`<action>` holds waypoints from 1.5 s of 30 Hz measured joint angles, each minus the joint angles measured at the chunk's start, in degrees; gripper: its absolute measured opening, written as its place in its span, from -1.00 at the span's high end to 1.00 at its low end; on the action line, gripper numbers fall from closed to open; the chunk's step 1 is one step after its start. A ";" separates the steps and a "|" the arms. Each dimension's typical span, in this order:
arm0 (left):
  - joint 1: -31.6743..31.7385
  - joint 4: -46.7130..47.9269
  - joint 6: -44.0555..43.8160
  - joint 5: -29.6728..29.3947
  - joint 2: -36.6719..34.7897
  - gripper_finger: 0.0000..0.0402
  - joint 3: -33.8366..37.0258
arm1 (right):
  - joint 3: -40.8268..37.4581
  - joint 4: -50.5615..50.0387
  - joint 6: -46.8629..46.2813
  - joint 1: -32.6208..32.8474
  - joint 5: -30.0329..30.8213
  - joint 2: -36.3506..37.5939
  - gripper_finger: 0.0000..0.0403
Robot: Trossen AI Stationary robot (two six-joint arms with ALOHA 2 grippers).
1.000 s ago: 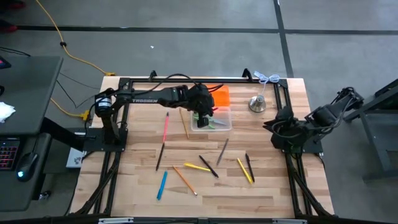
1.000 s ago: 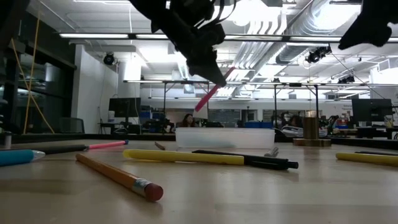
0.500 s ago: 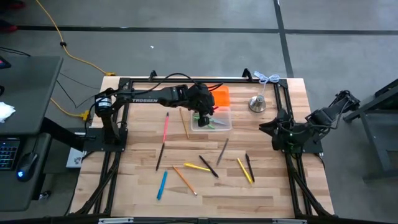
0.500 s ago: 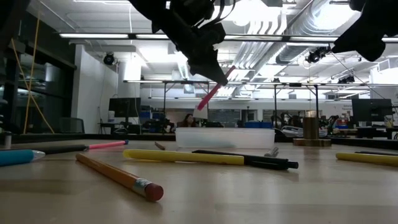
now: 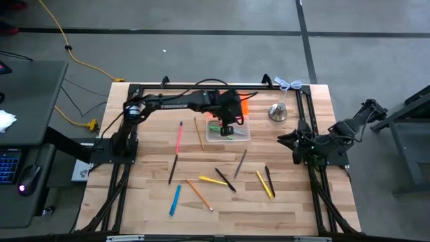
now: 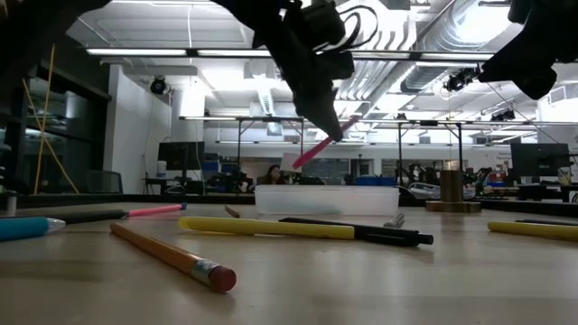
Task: Pick & place school supplies into a supply box
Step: Put the pink highlighter into the supply box
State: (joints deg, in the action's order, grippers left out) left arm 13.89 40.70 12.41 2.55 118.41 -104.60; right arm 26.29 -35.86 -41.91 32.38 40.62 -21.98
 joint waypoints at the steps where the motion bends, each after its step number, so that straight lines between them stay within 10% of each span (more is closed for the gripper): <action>1: 0.00 1.01 0.67 -0.14 0.68 0.80 -1.00 | -0.42 0.54 0.00 0.00 0.00 0.00 0.73; 45: 0.42 6.31 2.74 -0.07 6.69 0.81 -3.10 | -7.00 14.24 7.49 0.02 -5.03 0.00 0.73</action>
State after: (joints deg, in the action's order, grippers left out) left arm 14.31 47.01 15.15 2.48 125.10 -107.70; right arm 19.29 -21.62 -34.42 32.40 35.59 -21.98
